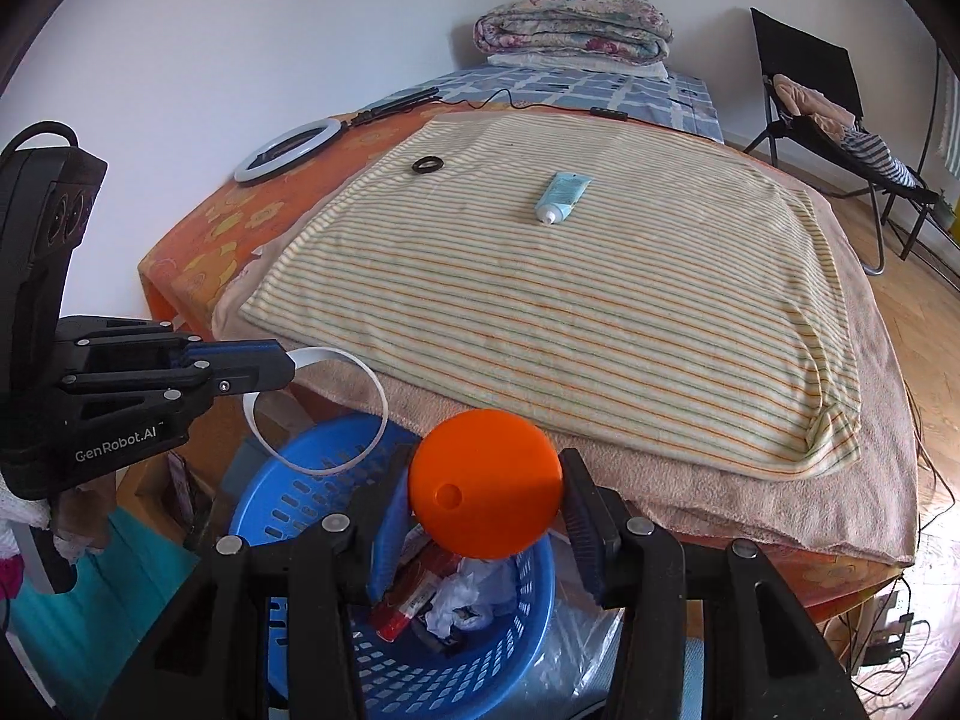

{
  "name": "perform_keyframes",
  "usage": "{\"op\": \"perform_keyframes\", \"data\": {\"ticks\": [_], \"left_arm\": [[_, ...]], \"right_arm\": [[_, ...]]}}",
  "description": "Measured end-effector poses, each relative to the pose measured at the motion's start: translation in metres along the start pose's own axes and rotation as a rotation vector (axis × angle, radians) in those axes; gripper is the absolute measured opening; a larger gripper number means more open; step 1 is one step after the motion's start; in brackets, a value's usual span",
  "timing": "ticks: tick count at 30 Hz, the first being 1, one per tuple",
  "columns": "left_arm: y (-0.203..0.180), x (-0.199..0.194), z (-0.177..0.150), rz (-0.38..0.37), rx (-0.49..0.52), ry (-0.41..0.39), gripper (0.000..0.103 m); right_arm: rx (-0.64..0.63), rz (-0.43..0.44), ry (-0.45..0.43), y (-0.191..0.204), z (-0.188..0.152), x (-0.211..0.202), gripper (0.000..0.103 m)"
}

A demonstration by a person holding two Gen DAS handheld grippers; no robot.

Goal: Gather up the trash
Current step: 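Carry the wristband and orange cap into the blue basket and release both, then move both tools back over the bed toward the black hair tie and blue tube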

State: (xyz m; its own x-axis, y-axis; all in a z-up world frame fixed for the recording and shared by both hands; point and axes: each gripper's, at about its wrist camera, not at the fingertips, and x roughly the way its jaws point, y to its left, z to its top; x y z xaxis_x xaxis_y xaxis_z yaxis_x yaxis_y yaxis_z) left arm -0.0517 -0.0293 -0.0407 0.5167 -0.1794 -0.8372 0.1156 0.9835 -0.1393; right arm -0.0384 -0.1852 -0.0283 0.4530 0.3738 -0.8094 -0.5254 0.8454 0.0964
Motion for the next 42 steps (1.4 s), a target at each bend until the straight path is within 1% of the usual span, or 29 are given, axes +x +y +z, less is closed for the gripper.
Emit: {"op": "perform_keyframes", "data": {"ticks": [9,27,29,30,31,32,33,34,41,42], "left_arm": [[0.008,0.027,-0.028,0.008,-0.015,0.082,0.003],[0.015,0.056,-0.051,0.039,-0.023,0.180,0.004],[0.016,0.059,-0.054,0.036,-0.026,0.194,0.012],[0.016,0.060,-0.055,0.032,-0.028,0.198,0.020],[0.017,0.061,-0.056,0.031,-0.029,0.198,0.030],[0.017,0.061,-0.056,0.032,-0.028,0.196,0.034],[0.017,0.061,-0.057,0.032,-0.027,0.195,0.036],[0.017,0.061,-0.057,0.030,-0.027,0.196,0.036],[0.016,0.065,-0.058,0.033,-0.034,0.210,0.036],[0.017,0.065,-0.058,0.034,-0.035,0.211,0.038]], "right_arm": [[-0.019,0.008,0.067,0.013,-0.026,0.023,0.049],[-0.009,0.015,0.147,0.017,-0.043,0.050,0.049],[-0.003,0.017,0.153,0.016,-0.044,0.052,0.049],[-0.001,0.017,0.155,0.016,-0.044,0.052,0.051],[0.002,0.017,0.156,0.016,-0.044,0.053,0.054],[0.004,0.018,0.157,0.016,-0.044,0.053,0.057],[0.006,0.019,0.157,0.016,-0.045,0.054,0.061],[0.008,0.022,0.157,0.015,-0.045,0.054,0.064],[0.030,0.020,0.163,0.013,-0.045,0.056,0.073],[0.032,0.018,0.163,0.012,-0.045,0.056,0.075]]}}
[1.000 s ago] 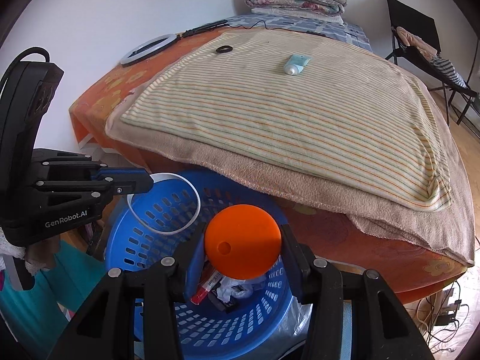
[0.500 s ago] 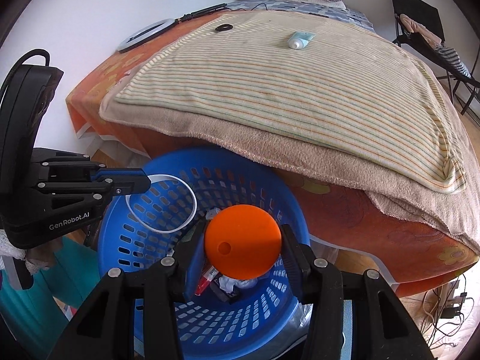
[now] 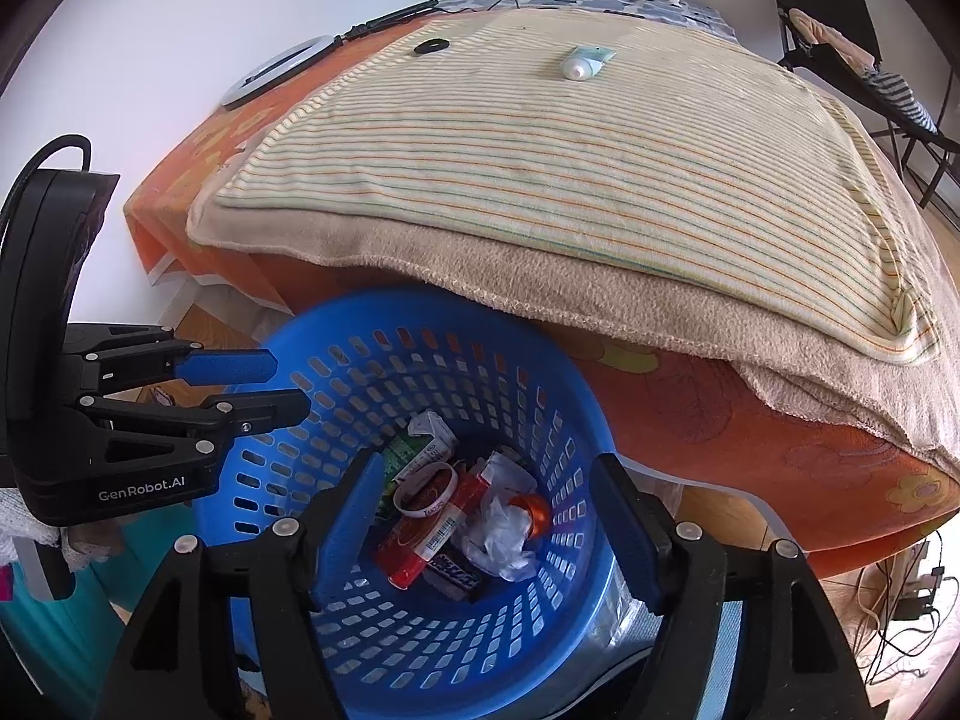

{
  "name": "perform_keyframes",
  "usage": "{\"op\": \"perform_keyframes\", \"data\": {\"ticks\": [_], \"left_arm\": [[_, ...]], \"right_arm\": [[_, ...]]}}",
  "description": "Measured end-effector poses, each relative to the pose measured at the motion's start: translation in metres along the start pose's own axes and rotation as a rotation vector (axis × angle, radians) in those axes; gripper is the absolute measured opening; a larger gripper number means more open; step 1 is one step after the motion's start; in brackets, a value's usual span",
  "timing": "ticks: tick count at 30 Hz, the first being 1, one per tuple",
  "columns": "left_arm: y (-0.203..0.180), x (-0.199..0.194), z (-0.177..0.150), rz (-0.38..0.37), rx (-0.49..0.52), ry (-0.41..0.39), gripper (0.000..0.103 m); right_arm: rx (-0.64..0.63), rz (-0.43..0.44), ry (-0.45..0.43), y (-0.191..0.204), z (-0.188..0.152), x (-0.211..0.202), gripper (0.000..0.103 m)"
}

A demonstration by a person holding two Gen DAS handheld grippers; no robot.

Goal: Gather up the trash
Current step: 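Move both tools back over the bed toward the black hair tie and blue tube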

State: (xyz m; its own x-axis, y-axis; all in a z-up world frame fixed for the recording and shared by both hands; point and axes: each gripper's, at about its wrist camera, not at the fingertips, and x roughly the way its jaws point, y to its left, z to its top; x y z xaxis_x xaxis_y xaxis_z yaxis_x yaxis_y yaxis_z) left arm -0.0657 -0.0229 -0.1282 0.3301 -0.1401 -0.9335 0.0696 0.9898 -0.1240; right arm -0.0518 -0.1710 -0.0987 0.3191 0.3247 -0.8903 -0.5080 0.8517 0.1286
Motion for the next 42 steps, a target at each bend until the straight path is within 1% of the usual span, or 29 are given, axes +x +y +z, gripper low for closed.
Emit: {"op": "perform_keyframes", "data": {"ticks": [1,3,4,6,9,16,20,23,29,34,39,42], "left_arm": [[0.000,0.001,0.000,0.003,-0.001,0.000,0.047],[0.001,0.000,0.000,0.011,-0.006,-0.011,0.055],[0.001,0.000,0.001,0.013,-0.007,-0.012,0.055],[0.003,0.001,0.001,0.015,-0.013,-0.009,0.056],[0.004,0.002,0.002,0.021,-0.017,-0.010,0.062],[0.004,0.003,0.004,0.022,-0.018,-0.007,0.063],[0.005,0.002,0.005,0.023,-0.024,-0.010,0.066],[0.005,0.001,0.007,0.021,-0.029,-0.014,0.067],[0.009,-0.006,0.010,0.017,-0.047,-0.034,0.067],[0.011,-0.015,0.016,0.016,-0.058,-0.062,0.067],[0.013,-0.021,0.022,0.014,-0.071,-0.088,0.067],[0.014,-0.023,0.025,0.011,-0.076,-0.095,0.067]], "right_arm": [[0.002,-0.003,0.000,0.000,0.001,0.000,0.078],[0.006,-0.009,-0.003,-0.001,0.001,0.000,0.082],[0.008,-0.010,-0.004,-0.001,0.002,0.000,0.084],[0.012,-0.013,-0.005,-0.001,0.002,-0.001,0.085],[0.016,-0.023,-0.006,-0.002,0.003,-0.002,0.088],[0.014,-0.065,-0.024,-0.002,0.007,-0.004,0.093],[0.014,-0.091,-0.037,-0.003,0.009,-0.007,0.094],[0.016,-0.114,-0.039,-0.003,0.011,-0.009,0.096],[0.024,-0.131,-0.033,-0.004,0.018,-0.011,0.096],[0.036,-0.089,-0.042,-0.007,0.026,-0.018,0.096],[0.034,-0.097,-0.068,-0.008,0.035,-0.025,0.096],[0.041,-0.093,-0.062,-0.011,0.040,-0.023,0.096]]}}
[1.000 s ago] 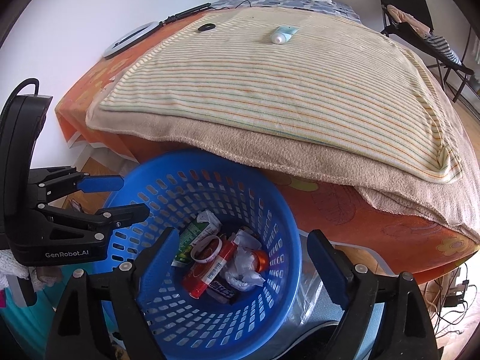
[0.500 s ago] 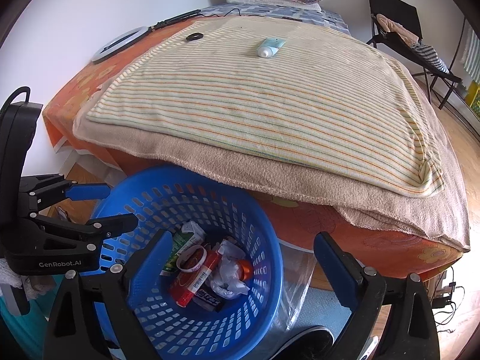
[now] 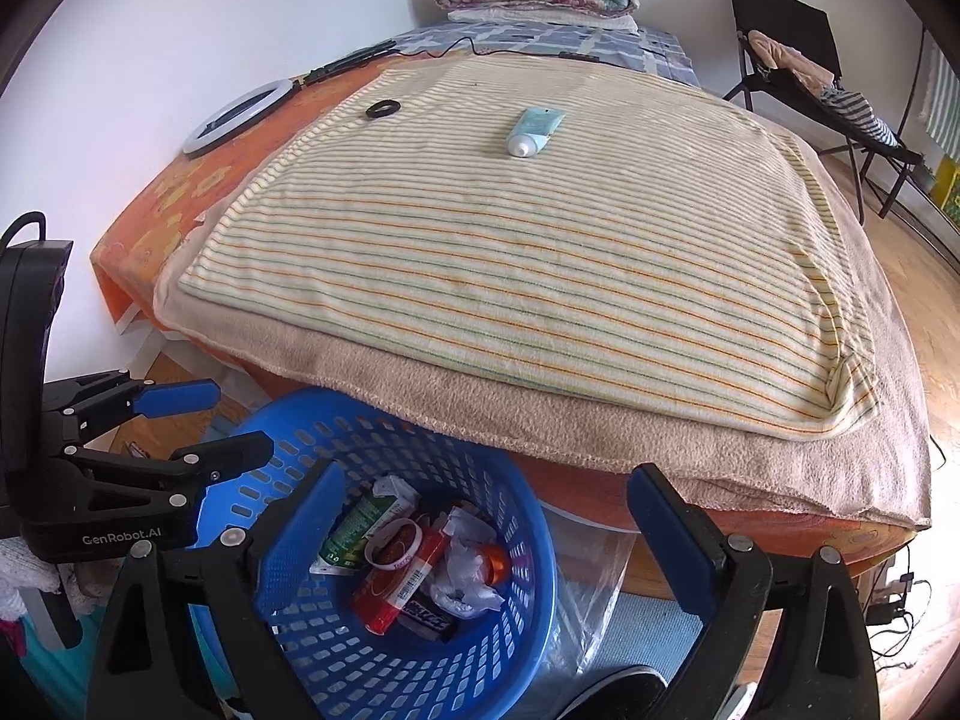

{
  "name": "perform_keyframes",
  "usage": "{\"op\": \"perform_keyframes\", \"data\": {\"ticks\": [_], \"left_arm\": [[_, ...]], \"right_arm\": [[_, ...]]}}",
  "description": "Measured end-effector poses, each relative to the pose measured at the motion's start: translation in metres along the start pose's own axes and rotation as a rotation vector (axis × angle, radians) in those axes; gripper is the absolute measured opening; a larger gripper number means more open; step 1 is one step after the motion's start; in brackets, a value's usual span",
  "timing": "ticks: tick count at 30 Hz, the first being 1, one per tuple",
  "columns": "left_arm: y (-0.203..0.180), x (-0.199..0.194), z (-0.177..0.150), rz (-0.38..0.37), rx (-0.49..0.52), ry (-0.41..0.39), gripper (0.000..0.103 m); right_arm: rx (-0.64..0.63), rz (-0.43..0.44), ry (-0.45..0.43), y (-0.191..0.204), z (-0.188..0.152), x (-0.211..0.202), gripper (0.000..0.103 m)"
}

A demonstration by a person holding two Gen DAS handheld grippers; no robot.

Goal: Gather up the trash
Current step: 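Move both tools back over the bed toward the black hair tie and blue tube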

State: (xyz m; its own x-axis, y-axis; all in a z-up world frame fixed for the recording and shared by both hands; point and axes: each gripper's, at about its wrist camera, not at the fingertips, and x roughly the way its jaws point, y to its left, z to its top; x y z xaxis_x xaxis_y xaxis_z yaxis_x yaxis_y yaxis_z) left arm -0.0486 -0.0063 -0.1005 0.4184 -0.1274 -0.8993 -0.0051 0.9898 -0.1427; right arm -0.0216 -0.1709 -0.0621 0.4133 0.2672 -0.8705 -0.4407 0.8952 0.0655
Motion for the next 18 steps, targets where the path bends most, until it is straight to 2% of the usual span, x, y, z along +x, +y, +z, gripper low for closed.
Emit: {"op": "perform_keyframes", "data": {"ticks": [6,12,18], "left_arm": [[0.000,-0.007,0.007,-0.003,-0.005,-0.024,0.067],[0.002,-0.018,0.024,-0.015,-0.011,-0.058,0.067],[0.007,-0.026,0.057,-0.015,-0.014,-0.098,0.067]], "right_arm": [[0.012,0.026,0.039,-0.003,0.004,0.009,0.093],[-0.003,-0.011,-0.001,-0.004,0.017,0.003,0.093],[-0.016,-0.043,-0.058,-0.011,0.045,-0.006,0.093]]}}
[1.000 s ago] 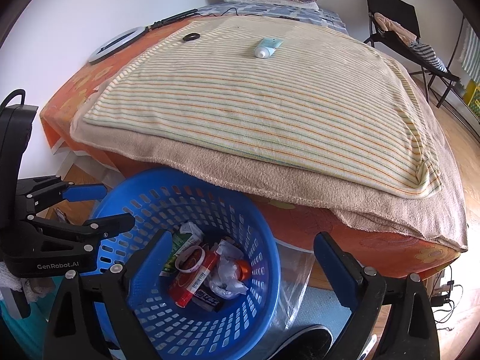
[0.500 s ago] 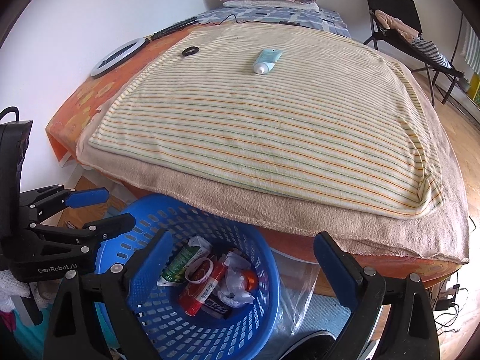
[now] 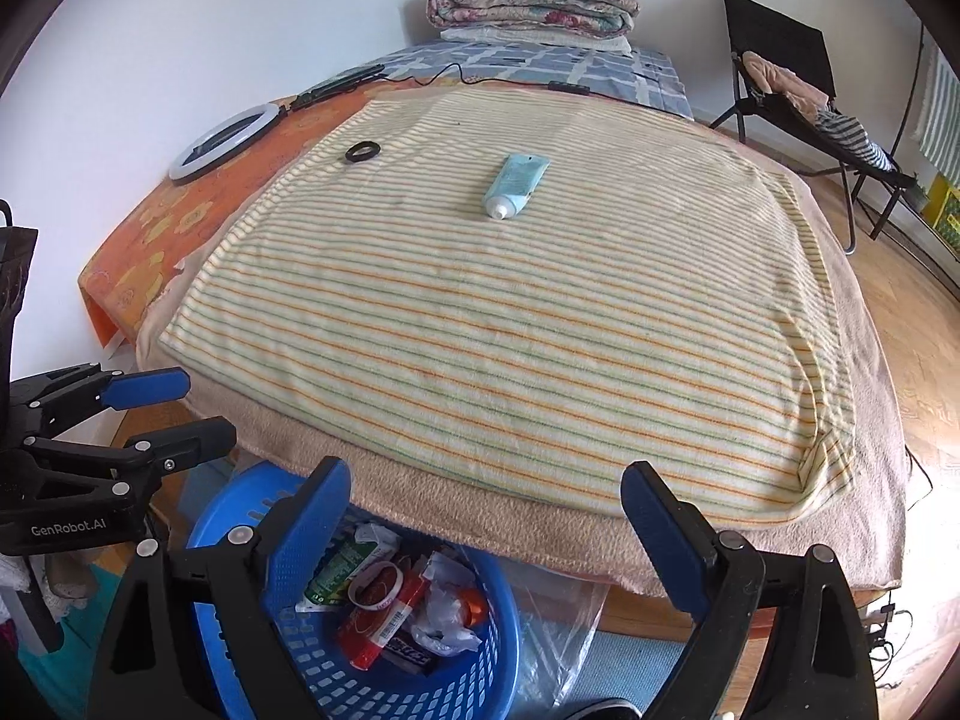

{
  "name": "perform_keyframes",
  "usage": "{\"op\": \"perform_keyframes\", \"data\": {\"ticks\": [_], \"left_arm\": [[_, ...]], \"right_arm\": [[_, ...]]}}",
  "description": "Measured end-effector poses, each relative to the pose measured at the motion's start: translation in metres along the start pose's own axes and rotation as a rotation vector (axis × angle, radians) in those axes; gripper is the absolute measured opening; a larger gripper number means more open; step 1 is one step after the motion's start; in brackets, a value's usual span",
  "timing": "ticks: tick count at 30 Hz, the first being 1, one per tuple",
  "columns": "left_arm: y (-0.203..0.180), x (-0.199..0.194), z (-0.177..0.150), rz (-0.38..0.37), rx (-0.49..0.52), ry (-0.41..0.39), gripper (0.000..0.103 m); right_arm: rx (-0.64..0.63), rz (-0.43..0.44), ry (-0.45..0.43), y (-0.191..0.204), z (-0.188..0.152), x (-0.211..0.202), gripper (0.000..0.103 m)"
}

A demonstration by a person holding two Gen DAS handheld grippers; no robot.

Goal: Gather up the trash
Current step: 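Move both tools back over the bed toward the black hair tie and blue tube, then grasp the black hair tie with the left tool while the right tool grasps the blue tube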

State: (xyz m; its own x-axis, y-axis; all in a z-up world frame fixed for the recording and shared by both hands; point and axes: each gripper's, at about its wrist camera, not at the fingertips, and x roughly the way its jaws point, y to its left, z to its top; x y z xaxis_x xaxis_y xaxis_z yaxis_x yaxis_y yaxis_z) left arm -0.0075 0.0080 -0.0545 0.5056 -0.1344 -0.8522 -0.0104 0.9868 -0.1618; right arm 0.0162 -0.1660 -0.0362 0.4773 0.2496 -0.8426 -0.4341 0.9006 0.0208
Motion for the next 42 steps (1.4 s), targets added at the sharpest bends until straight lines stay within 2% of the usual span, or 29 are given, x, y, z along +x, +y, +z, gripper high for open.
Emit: {"op": "perform_keyframes", "data": {"ticks": [4,8,16,24,27,34,39,42], "left_arm": [[0.007,-0.001,0.025,0.002,-0.008,-0.027,0.067],[0.016,-0.001,0.051,0.016,-0.009,-0.052,0.067],[0.048,0.019,0.107,0.015,-0.068,-0.072,0.070],[0.084,0.053,0.157,0.027,-0.139,-0.090,0.070],[0.091,0.068,0.170,0.030,-0.151,-0.089,0.070],[0.106,0.104,0.191,0.074,-0.160,-0.078,0.070],[0.109,0.120,0.201,0.088,-0.149,-0.085,0.069],[0.109,0.127,0.206,0.102,-0.128,-0.077,0.063]], "right_arm": [[-0.033,-0.024,-0.054,-0.002,0.021,-0.003,0.093],[-0.048,-0.030,-0.072,-0.006,0.040,0.002,0.093],[0.031,0.026,-0.061,-0.027,0.080,0.024,0.101],[0.138,0.101,-0.022,-0.050,0.122,0.062,0.101],[0.160,0.116,-0.002,-0.052,0.133,0.080,0.100],[0.144,0.116,0.048,-0.043,0.151,0.119,0.087],[0.117,0.073,0.044,-0.036,0.160,0.135,0.086],[0.090,0.049,0.037,-0.031,0.165,0.141,0.086]]}}
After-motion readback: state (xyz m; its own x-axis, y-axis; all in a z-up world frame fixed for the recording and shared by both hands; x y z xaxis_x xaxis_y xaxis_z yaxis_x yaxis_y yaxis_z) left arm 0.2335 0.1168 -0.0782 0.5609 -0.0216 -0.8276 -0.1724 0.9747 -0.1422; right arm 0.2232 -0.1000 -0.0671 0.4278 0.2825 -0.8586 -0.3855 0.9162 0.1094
